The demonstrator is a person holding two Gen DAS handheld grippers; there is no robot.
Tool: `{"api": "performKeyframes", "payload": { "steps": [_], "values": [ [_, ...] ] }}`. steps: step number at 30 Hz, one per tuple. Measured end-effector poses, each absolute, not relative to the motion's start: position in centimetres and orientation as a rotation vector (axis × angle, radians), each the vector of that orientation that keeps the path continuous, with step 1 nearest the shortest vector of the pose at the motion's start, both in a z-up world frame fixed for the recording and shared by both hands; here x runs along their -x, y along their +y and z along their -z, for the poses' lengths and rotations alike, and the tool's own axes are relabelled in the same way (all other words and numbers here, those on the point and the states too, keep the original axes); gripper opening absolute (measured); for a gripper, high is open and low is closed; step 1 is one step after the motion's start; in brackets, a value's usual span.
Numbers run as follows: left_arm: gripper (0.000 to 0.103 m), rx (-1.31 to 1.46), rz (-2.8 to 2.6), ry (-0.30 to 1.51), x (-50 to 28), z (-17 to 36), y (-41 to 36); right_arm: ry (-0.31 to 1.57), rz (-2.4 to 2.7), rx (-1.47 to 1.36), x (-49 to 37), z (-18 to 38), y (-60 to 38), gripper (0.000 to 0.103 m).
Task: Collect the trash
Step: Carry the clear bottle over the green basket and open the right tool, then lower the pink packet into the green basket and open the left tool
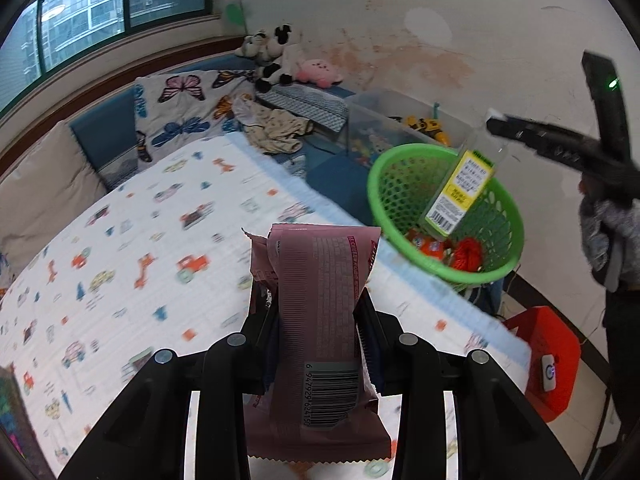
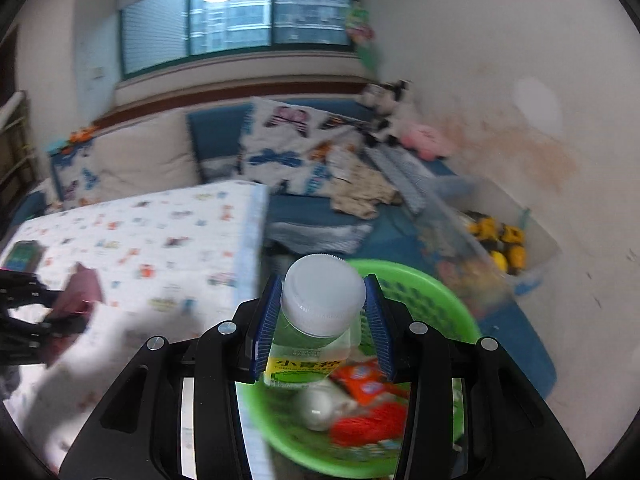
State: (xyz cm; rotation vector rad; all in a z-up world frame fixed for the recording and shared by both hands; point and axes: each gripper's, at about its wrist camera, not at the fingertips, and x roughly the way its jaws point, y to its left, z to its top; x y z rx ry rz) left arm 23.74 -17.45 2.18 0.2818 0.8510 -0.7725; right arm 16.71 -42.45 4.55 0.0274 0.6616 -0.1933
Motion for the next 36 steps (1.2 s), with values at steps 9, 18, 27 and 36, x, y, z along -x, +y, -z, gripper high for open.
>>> {"api": "performKeyframes", "payload": {
  "steps": [9,18,27,36],
  "values": [
    [0.034,-0.302,0.817,0.873,-24.1,-1.4,-22.5,0.742,0.328,-0.060,-17.5,1.2,-47.0,0.043],
    [0.034,-0.305,0.855,0.908,-24.8,-0.6,-27.1,0.761,0.356,-0.095,-17.4,3.3,-48.4,0.045],
    [0.034,-0.314,0.872,0.957,-25.5,0.7,-31.7,0.719,0.323,-0.115,-15.0,1.8,-48.6,0.057],
    [0.052,-0.322,0.866,0.994,-26.2,2.2,-36.0,0.667,0.274,-0.129,-11.7,0.9,-48.1,0.075]
  ]
}}
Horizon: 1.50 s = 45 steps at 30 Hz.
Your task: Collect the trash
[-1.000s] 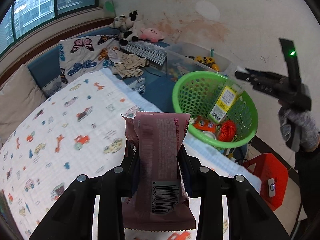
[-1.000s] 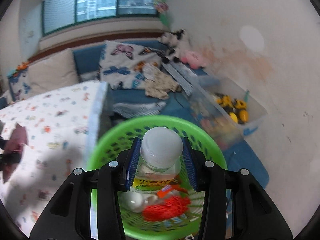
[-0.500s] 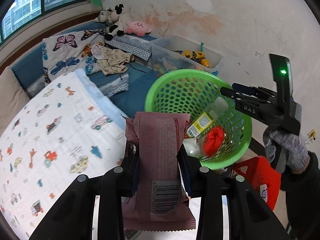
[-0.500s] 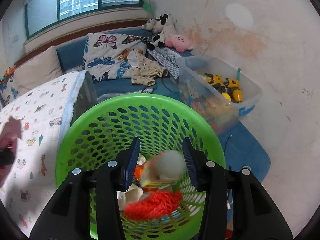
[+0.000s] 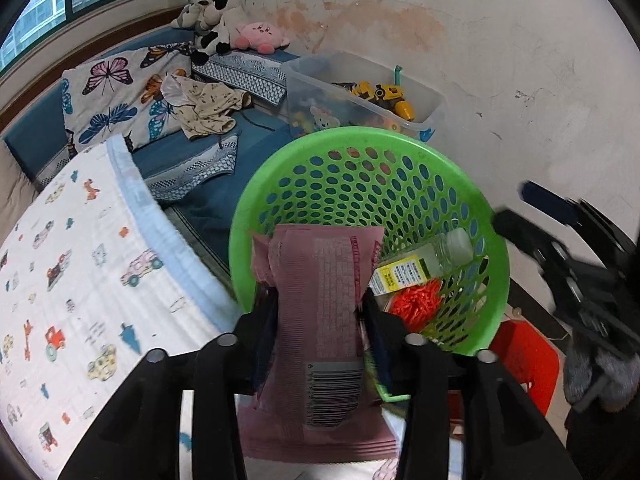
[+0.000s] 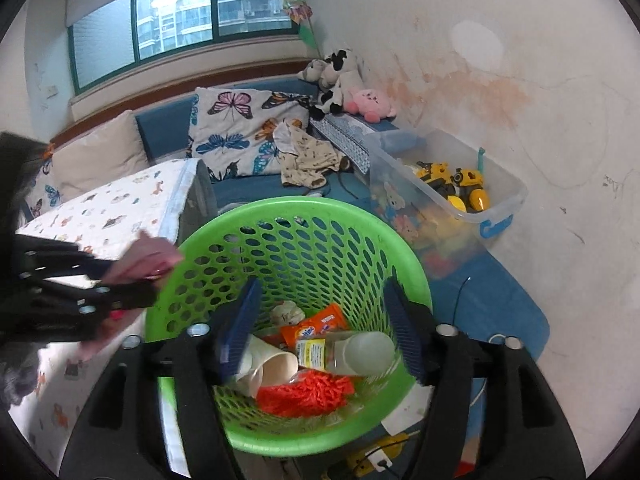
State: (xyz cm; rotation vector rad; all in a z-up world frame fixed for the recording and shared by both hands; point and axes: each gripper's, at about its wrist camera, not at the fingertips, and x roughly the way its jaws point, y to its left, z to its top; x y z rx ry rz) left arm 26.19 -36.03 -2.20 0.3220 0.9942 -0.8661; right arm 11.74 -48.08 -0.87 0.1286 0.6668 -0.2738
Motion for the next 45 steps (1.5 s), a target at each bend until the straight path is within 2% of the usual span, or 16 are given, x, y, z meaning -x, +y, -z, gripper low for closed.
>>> {"api": "performKeyframes", "payload": {
  "steps": [3,6,10,24,27,32,45],
  "values": [
    [0.062,-0.317,0.859,0.993,-26.4,2.8,-36.8,0.657,0.253,-0.148,-10.6,1.0,-48.0,0.076],
    [0.072,-0.298,0.861,0.992,-26.3,3.1,-37.0,0.652,0.250,-0.148,-9.8,1.3,-47.6,0.083],
    [0.077,-0.289,0.861,0.982,-26.1,3.1,-36.7,0.644,0.251,-0.155,-8.9,1.7,-47.2,0.086],
    [0.087,-0.233,0.760,0.878,-23.1,0.0,-28.9,0.663,0.174,-0.195,-6.7,2.4,-41.7,0.086],
    [0.089,-0.220,0.719,0.847,-21.9,-0.7,-26.3,0.669,0.150,-0.209,-6.4,2.3,-39.8,0.091],
    [0.093,-0.235,0.640,0.790,-19.5,-1.6,-22.2,0.668,0.109,-0.197,-5.9,1.8,-36.9,0.091],
    [0.093,-0.127,0.446,0.706,-14.4,-2.9,-11.3,0.680,0.041,-0.128,-4.7,0.8,-30.1,0.093]
  ]
}}
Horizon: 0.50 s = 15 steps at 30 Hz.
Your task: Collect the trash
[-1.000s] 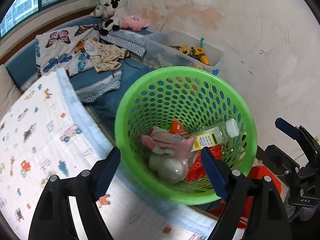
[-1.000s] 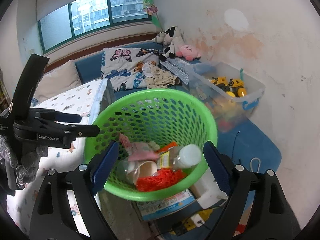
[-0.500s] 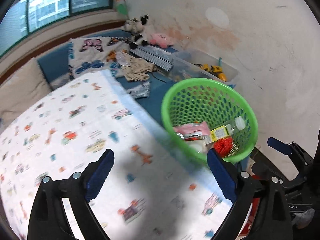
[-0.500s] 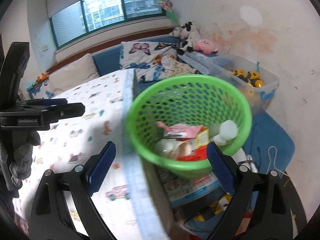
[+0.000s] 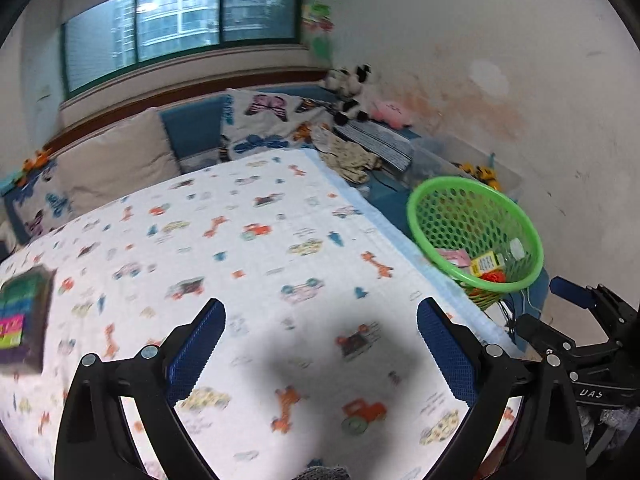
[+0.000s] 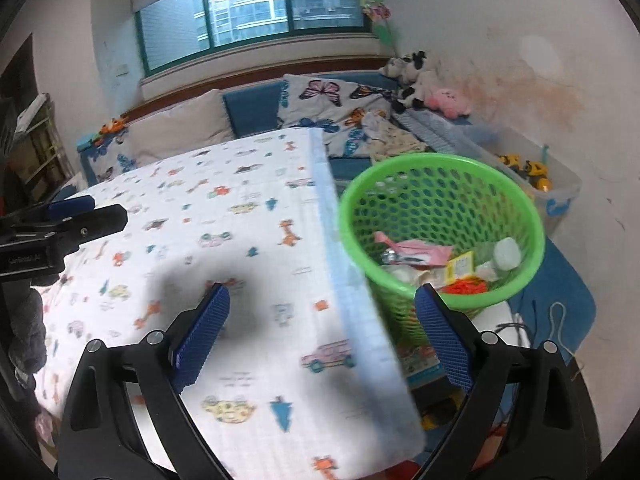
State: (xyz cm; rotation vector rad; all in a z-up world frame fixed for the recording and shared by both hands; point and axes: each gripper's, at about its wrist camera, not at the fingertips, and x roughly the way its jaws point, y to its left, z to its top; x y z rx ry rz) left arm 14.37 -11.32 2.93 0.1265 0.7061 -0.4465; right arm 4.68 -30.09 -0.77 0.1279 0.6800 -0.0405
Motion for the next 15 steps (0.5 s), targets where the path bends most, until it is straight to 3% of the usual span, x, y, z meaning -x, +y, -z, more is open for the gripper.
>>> {"api": "performKeyframes", "payload": {
  "steps": [15],
  "values": [
    [0.094,-0.101,0.301,0.623,-9.3,-2.6,-6.3,0.665,0.016,-0.121,-3.4,0.4,-27.0,0.098]
  ]
}}
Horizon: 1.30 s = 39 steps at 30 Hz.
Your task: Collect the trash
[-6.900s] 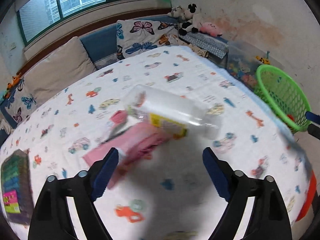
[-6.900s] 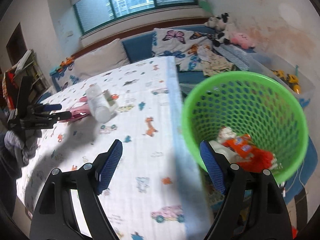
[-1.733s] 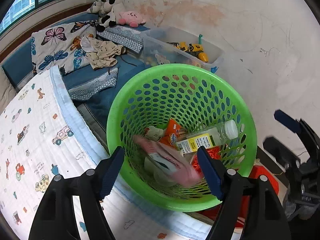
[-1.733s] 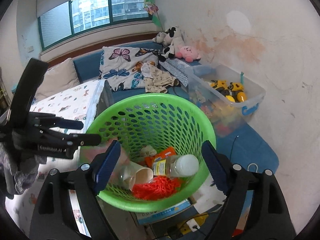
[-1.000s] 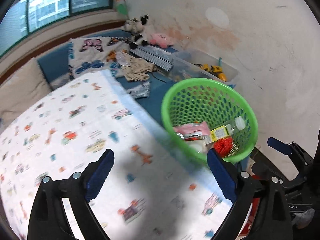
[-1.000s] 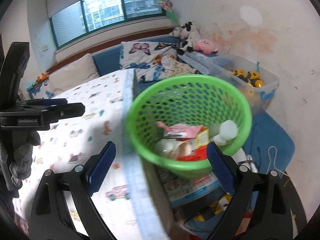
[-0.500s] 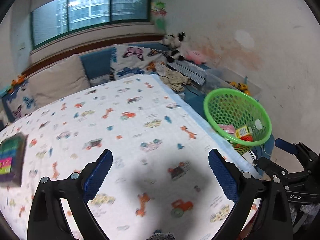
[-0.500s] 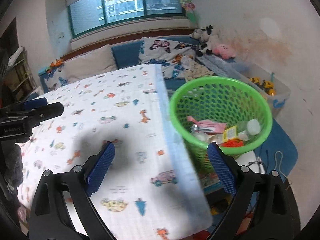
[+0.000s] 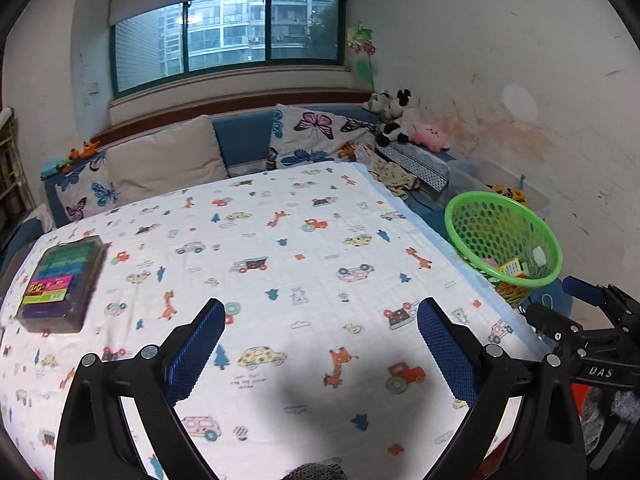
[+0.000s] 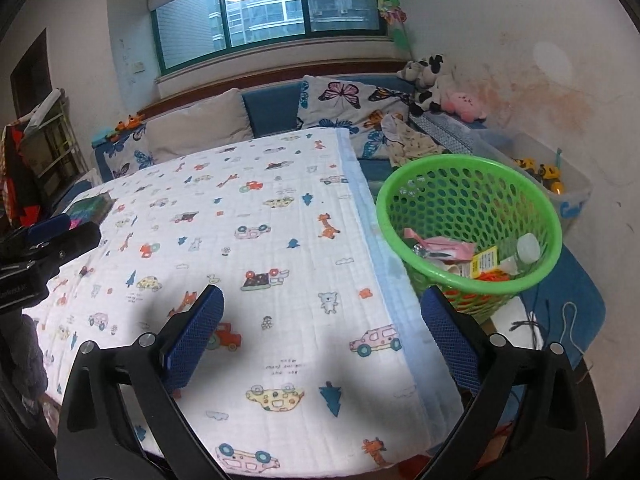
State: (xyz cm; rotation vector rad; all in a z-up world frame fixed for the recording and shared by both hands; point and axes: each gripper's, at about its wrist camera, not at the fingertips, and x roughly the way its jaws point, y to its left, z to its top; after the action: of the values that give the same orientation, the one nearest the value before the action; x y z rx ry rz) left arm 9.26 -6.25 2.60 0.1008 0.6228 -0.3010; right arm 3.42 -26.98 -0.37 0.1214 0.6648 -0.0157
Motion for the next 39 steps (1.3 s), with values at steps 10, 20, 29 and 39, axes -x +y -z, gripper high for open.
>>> {"api": "performKeyframes", "payload": {
  "steps": [10,20,29,39],
  "values": [
    [0.094,-0.101,0.256,0.584,-7.5,-2.5,-4.8,0.657,0.022,-0.125,-2.7,0.1,-26.7,0.098],
    [0.094,-0.076,0.232,0.591,-7.2,-2.1,-3.6,0.656,0.014,-0.120,-2.5,-0.1,-26.3,0.098],
    [0.094,-0.063,0.218,0.600,-7.0,-1.9,-3.0,0.657,0.017,-0.122,-2.6,-0.1,-26.2,0.098],
    [0.094,-0.057,0.207,0.598,-6.9,-1.8,-2.7,0.658,0.013,-0.122,-2.6,-0.2,-26.2,0.098]
  ]
}}
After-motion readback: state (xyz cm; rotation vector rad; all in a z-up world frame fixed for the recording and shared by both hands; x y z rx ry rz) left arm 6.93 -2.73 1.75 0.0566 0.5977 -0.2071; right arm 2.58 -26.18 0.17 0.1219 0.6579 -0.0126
